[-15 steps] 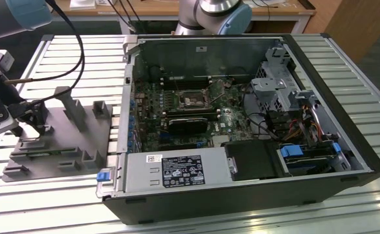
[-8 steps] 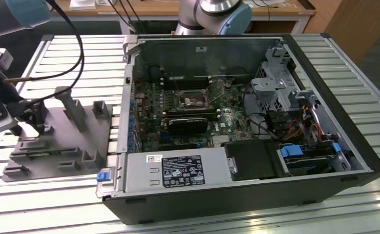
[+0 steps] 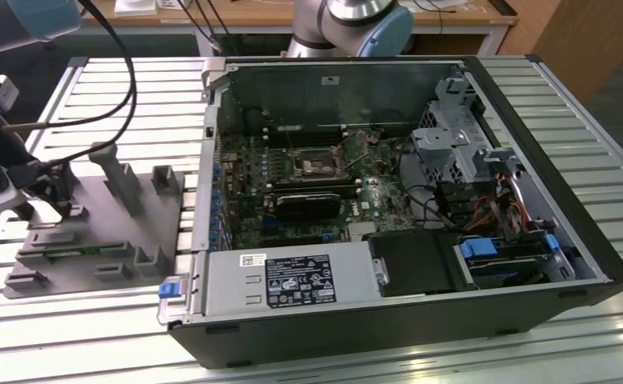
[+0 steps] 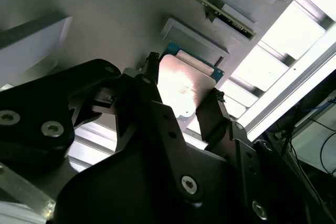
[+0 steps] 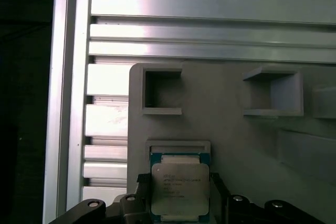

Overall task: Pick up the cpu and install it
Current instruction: 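Pick up the cpu and move it towards the insertion slot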

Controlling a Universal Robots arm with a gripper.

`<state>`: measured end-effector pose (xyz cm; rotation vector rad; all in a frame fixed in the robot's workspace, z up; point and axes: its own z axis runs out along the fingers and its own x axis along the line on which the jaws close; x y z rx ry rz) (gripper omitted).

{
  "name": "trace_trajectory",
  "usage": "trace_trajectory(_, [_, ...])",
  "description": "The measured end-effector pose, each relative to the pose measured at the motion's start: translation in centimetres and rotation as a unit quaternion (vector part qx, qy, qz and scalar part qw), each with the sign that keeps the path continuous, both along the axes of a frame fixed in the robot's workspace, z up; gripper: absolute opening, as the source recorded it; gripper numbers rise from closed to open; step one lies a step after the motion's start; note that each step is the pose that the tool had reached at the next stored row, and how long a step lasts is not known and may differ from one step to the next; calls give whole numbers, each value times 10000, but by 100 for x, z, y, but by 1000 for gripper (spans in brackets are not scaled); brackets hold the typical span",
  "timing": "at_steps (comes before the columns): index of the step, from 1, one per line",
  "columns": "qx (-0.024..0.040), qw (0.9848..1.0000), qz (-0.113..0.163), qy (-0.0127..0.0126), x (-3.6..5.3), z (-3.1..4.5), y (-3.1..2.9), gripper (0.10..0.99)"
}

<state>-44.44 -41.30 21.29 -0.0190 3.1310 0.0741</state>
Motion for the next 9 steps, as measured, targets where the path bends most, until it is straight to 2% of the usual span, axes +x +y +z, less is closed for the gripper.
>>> trace_trajectory(9, [0,10000,0,1,0,38,0,537])
